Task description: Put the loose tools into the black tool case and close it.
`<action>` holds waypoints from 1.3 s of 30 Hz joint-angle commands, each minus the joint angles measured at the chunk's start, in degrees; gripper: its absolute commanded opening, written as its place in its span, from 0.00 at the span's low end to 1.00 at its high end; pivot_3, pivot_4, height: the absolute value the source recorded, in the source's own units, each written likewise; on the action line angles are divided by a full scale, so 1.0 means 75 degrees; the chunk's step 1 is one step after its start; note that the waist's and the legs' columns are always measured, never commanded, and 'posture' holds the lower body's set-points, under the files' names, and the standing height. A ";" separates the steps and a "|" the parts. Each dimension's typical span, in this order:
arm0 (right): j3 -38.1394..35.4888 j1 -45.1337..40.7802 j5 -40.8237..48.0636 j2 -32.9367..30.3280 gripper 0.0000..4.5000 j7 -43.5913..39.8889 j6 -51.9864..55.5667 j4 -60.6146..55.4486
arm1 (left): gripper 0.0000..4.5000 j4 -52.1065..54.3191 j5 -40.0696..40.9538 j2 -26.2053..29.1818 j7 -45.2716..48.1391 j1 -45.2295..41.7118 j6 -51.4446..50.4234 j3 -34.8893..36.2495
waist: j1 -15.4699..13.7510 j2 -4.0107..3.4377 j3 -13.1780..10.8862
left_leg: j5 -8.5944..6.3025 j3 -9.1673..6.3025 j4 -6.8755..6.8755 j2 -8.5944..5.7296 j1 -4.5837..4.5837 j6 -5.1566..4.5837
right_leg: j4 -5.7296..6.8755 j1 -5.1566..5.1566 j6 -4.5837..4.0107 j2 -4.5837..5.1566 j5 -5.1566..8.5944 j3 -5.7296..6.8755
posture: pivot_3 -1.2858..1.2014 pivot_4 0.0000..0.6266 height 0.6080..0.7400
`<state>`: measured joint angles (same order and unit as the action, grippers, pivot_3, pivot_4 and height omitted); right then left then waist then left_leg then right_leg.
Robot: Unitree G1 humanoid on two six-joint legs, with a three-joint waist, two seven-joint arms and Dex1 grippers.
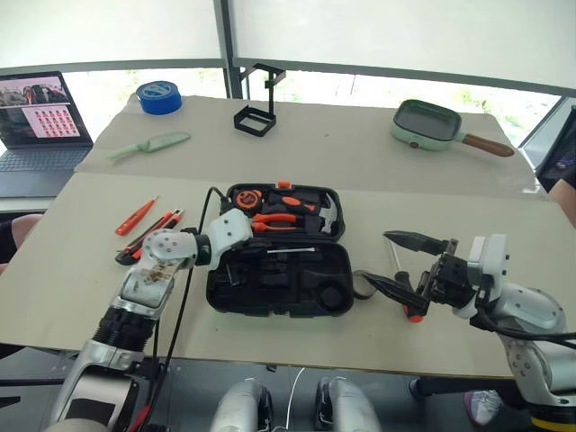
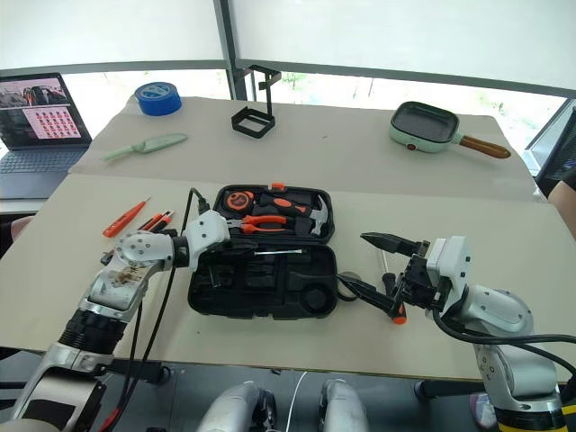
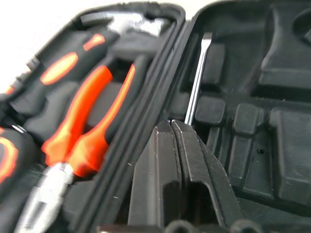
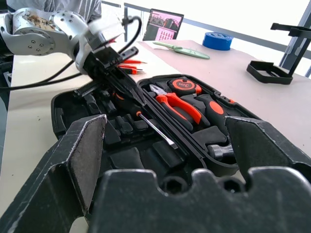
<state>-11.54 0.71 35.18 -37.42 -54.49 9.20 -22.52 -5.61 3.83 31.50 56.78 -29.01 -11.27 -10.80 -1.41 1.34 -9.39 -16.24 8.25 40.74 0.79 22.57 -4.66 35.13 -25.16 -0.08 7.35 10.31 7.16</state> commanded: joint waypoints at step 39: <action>-0.2597 0.4674 -0.1545 0.1287 1.00 0.2030 -0.0174 -0.0552 | 1.00 -0.0183 0.3786 0.1631 0.3718 0.3357 0.1883 0.3405 | 0.0040 -0.0114 0.0050 | -0.0106 0.0000 -0.0003 0.0014 -0.0033 0.0056 | -0.0016 -0.0021 -0.0006 0.0038 0.0054 -0.0033 | 0.52 0.24 1.00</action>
<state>-31.30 35.63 24.06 -26.90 -40.61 6.44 -23.40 -9.73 29.96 44.10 85.70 -2.75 3.28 13.26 -1.11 0.49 -9.01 -17.04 8.24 40.72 0.89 22.32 -4.23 35.01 -25.31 -0.13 7.65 10.72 6.90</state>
